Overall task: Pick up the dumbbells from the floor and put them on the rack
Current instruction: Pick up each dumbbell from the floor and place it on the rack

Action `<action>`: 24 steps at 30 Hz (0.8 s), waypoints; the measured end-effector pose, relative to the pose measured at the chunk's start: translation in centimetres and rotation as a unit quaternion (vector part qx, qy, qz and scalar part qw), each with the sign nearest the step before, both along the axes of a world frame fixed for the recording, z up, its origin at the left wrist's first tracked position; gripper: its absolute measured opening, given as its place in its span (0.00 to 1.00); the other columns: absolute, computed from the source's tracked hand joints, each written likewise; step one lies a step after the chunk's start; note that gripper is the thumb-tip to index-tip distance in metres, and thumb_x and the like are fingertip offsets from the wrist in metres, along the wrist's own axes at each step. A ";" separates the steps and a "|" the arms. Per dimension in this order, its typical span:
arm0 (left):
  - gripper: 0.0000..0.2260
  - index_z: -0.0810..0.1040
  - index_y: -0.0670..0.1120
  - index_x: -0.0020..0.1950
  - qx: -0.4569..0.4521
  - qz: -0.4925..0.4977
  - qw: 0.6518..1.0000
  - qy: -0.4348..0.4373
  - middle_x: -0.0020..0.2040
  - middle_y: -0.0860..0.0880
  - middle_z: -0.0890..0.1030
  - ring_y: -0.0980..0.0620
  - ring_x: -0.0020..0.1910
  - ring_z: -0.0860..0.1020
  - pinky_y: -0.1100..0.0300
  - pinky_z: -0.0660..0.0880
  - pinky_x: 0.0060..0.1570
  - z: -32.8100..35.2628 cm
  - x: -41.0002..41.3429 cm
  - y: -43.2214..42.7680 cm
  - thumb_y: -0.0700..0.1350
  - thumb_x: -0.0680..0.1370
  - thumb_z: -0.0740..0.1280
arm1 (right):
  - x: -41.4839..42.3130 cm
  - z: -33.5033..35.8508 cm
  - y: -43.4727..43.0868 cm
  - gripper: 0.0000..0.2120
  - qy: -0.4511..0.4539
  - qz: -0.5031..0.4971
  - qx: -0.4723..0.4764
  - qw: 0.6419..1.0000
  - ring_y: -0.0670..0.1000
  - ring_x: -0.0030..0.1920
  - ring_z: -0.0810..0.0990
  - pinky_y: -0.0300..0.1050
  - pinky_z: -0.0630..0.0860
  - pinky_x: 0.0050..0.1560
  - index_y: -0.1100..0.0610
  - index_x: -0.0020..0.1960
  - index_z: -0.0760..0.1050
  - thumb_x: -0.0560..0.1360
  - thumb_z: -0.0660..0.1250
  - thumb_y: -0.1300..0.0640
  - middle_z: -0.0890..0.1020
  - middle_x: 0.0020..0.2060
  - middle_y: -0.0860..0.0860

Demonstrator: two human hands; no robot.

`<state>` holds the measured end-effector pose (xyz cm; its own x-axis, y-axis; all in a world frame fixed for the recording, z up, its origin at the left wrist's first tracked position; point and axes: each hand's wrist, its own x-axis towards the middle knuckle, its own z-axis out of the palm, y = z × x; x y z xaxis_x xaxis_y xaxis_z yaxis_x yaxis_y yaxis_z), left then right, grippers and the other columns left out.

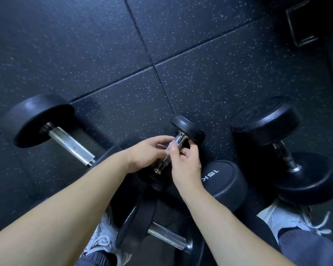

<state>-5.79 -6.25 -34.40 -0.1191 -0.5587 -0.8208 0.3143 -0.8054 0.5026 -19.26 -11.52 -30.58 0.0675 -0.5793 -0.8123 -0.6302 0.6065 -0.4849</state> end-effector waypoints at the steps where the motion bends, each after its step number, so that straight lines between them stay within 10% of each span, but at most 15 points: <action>1: 0.23 0.80 0.61 0.67 -0.013 -0.029 0.999 -0.021 0.61 0.38 0.85 0.43 0.57 0.84 0.44 0.79 0.67 -0.2 -0.1 0.2 0.42 0.75 0.73 | 0.1 0.0 -0.1 0.27 0.004 0.000 0.004 1.000 0.49 0.56 0.86 0.43 0.79 0.58 0.49 0.73 0.68 0.78 0.70 0.44 0.86 0.56 0.51; 15: 0.43 0.66 0.61 0.80 -0.119 -0.123 0.981 -0.089 0.60 0.55 0.84 0.55 0.56 0.83 0.52 0.83 0.57 0.4 0.0 0.0 0.37 0.71 0.80 | 1.4 0.3 -2.0 0.31 0.005 0.034 0.005 0.999 0.50 0.59 0.83 0.45 0.78 0.58 0.52 0.72 0.68 0.75 0.75 0.43 0.84 0.60 0.48; 24: 0.54 0.60 0.63 0.82 -0.107 -0.040 0.991 -0.063 0.62 0.40 0.81 0.50 0.54 0.83 0.48 0.83 0.57 9.9 0.3 -3.0 0.51 0.61 0.84 | -0.3 10.0 -8.7 0.27 -0.107 0.110 -0.025 0.988 0.44 0.56 0.86 0.52 0.80 0.65 0.43 0.62 0.75 0.66 0.75 0.36 0.88 0.53 0.44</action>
